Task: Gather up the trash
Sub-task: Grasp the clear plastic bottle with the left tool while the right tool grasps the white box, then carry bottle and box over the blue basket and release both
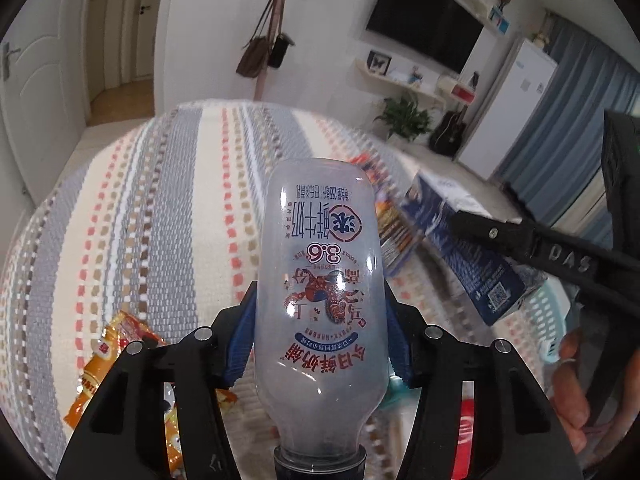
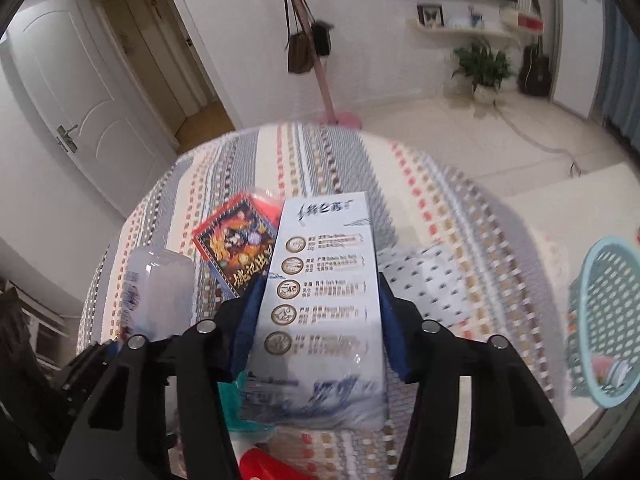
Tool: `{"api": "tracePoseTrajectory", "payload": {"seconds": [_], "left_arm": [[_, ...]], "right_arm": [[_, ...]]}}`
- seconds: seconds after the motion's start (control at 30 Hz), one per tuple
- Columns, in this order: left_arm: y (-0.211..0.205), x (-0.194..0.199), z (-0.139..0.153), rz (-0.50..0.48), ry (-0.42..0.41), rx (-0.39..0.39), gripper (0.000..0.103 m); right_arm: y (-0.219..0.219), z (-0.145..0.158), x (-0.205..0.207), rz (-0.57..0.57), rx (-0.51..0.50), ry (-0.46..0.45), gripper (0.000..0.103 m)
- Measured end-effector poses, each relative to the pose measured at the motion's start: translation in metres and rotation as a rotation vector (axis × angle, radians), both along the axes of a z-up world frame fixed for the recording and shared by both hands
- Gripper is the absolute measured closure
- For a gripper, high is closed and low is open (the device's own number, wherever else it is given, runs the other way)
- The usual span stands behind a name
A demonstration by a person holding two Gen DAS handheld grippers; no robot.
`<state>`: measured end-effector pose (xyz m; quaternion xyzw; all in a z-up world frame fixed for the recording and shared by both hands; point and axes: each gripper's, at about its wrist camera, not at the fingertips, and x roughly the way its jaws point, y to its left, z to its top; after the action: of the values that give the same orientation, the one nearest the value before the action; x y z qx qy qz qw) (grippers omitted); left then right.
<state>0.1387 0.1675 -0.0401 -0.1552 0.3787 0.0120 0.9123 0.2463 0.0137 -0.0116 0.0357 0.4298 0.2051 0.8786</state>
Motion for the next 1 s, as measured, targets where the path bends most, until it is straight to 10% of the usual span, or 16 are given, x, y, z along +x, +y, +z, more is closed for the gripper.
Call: {"api": "tracePoseTrajectory", "payload": {"seconds": [0.57, 1.0], "left_arm": [[-0.091, 0.017, 0.079, -0.129, -0.156, -0.015, 0.049], [-0.231, 0.069, 0.076, -0.306, -0.142, -0.012, 0.049]], "right_arm": [[-0.111, 0.065, -0.034, -0.152, 0.018, -0.257, 0.053], [-0.258, 0.039, -0.024, -0.378, 0.017, -0.240, 0.053]]}}
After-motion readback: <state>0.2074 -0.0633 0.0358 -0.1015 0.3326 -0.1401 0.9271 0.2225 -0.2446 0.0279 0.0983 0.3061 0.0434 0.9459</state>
